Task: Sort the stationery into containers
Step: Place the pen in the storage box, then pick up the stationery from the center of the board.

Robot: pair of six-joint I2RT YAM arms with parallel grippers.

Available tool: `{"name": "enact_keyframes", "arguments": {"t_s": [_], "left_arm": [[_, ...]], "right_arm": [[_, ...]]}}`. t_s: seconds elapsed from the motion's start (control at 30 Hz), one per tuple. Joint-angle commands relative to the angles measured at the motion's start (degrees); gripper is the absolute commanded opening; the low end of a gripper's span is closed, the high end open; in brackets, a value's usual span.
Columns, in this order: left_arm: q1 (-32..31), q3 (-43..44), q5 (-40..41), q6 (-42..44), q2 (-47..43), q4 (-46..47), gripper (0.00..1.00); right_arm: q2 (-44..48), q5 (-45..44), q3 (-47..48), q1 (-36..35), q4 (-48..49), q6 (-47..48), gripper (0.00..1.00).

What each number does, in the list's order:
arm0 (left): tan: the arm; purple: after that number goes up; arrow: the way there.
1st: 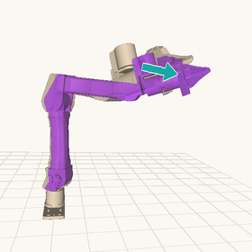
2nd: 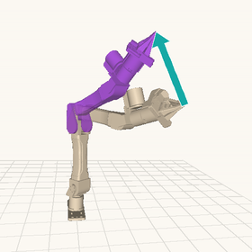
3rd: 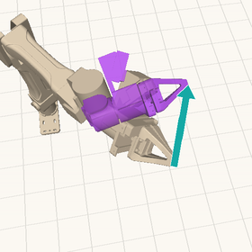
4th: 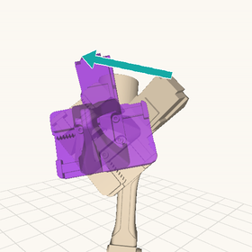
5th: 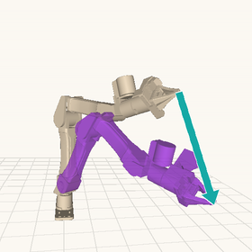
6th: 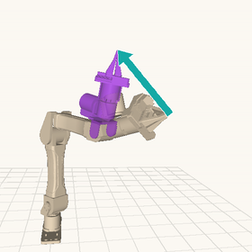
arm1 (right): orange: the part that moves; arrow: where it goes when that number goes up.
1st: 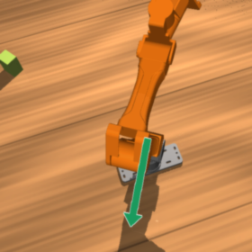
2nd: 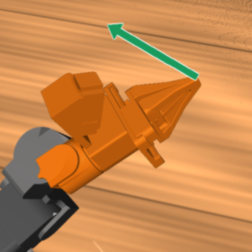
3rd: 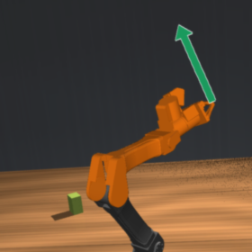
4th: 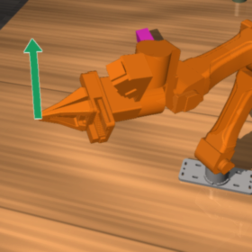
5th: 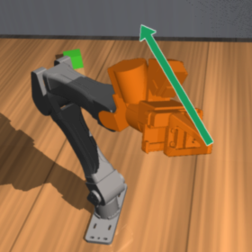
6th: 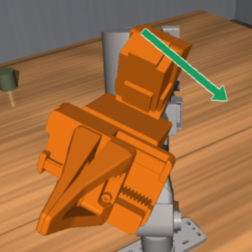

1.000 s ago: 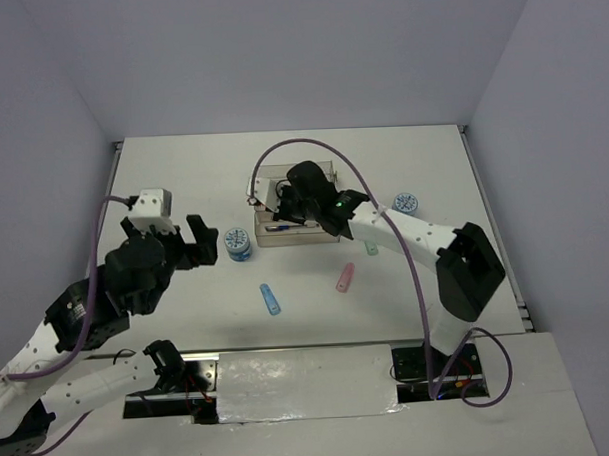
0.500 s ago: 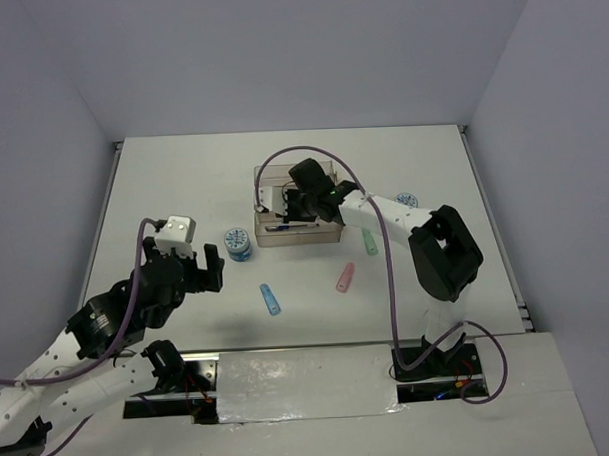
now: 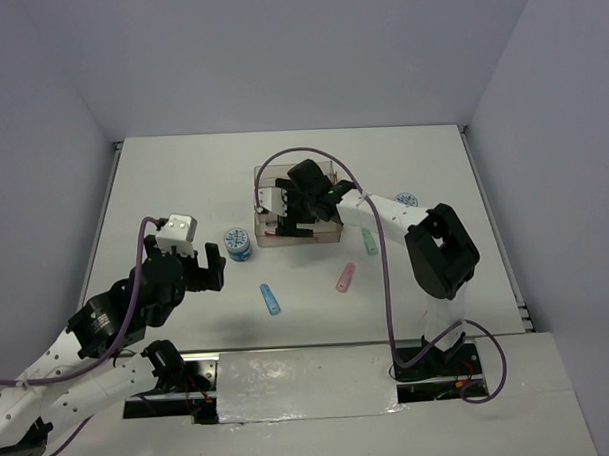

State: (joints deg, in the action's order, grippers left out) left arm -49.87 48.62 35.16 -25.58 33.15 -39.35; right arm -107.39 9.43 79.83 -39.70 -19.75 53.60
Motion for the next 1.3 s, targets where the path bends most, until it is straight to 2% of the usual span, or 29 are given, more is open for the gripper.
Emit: {"name": "enact_keyframes", "arguments": {"t_s": [0.0, 0.1, 0.2, 0.27, 0.3, 0.33, 0.37, 0.43, 0.5, 0.53, 0.57, 0.6, 0.63, 0.67, 0.77, 0.8, 0.9, 1.0, 1.07, 1.13, 1.27], "left_arm": [[0.56, 0.33, -0.44, 1.15, 0.08, 2.09, 0.99], [0.73, 0.33, 0.17, 0.89, -0.01, 2.00, 0.99], [1.44, 0.60, 3.68, -0.77, -0.10, 1.04, 0.99], [2.40, 1.03, 8.05, -3.05, 0.25, -0.72, 0.99], [2.84, 1.30, 9.56, -3.94, 0.51, -1.59, 0.99], [3.98, 1.56, 10.97, -4.73, 0.69, -2.39, 0.99], [4.77, 1.91, 12.03, -5.52, 1.04, -3.87, 0.99], [7.40, 2.18, 13.53, -6.76, 1.31, -4.59, 0.99], [9.86, 2.18, 13.36, -6.94, 1.31, -4.77, 0.99], [10.31, 2.01, 12.92, -6.59, 1.31, -4.42, 0.99], [10.66, 1.92, 12.48, -6.58, 1.31, -4.24, 0.99], [10.84, 1.83, 11.96, -5.98, 1.13, -3.98, 0.99], [11.02, 1.74, 11.08, -5.71, 0.96, -3.72, 0.99], [11.11, 1.74, 10.90, -5.44, 0.87, -3.36, 0.99], [11.63, 1.74, 10.28, -5.18, 0.52, -3.27, 0.99], [11.81, 1.57, 10.02, -5.00, 0.43, -3.10, 0.99], [11.90, 1.21, 8.70, -4.39, -1.06, -2.31, 0.99], [11.90, 0.69, 7.12, -3.51, -1.68, -1.52, 0.99], [11.90, 0.60, 5.90, -2.81, -2.03, -0.90, 0.99], [11.90, 0.42, 5.19, -2.54, -1.86, -0.55, 0.99], [11.90, 0.34, 5.01, -2.45, -2.03, -0.55, 0.99]], "right_arm": [[3.58, -0.37, 0.50, 0.15, 0.58, -1.22, 1.00], [7.27, -3.18, -0.20, 0.33, 6.27, -7.09, 1.00], [13.33, -7.65, -1.43, 0.06, 14.00, -19.81, 1.00], [18.15, -13.08, -2.57, -0.11, 15.96, -40.56, 1.00], [19.84, -13.12, -3.19, 0.06, 15.71, -40.68, 1.00], [21.16, -15.12, -4.85, 0.06, 14.66, -52.26, 1.00], [23.52, -16.36, -6.51, -0.11, 14.65, -57.68, 1.00], [25.12, -19.61, -9.59, -0.20, 10.10, -71.36, 1.00], [27.06, -29.43, -13.63, -1.68, 4.75, -77.30, 1.00], [27.58, -38.08, -14.43, -2.74, -1.02, -79.51, 1.00], [27.59, -41.39, -14.79, -2.75, -1.08, -81.79, 1.00], [27.33, -44.56, -14.79, -3.62, -9.09, -84.69, 1.00], [26.80, -49.20, -14.71, -3.89, -13.08, -91.59, 1.00], [26.89, -49.07, -15.58, -4.06, -16.52, -92.97, 1.00], [29.33, -45.13, -23.21, -3.02, -12.44, -89.13, 1.00], [30.65, -39.63, -25.32, -2.40, -6.50, -82.59, 1.00], [36.71, -27.94, -33.75, 3.30, 1.34, -74.73, 1.00], [39.72, -19.67, -36.41, 10.77, 4.63, -69.28, 1.00], [36.13, -17.62, -35.19, 15.34, 2.45, -68.55, 1.00], [30.79, -13.94, -33.43, 16.93, 2.00, -66.18, 0.99], [21.72, -11.97, -28.69, 18.87, -1.95, -63.71, 0.96]]}}
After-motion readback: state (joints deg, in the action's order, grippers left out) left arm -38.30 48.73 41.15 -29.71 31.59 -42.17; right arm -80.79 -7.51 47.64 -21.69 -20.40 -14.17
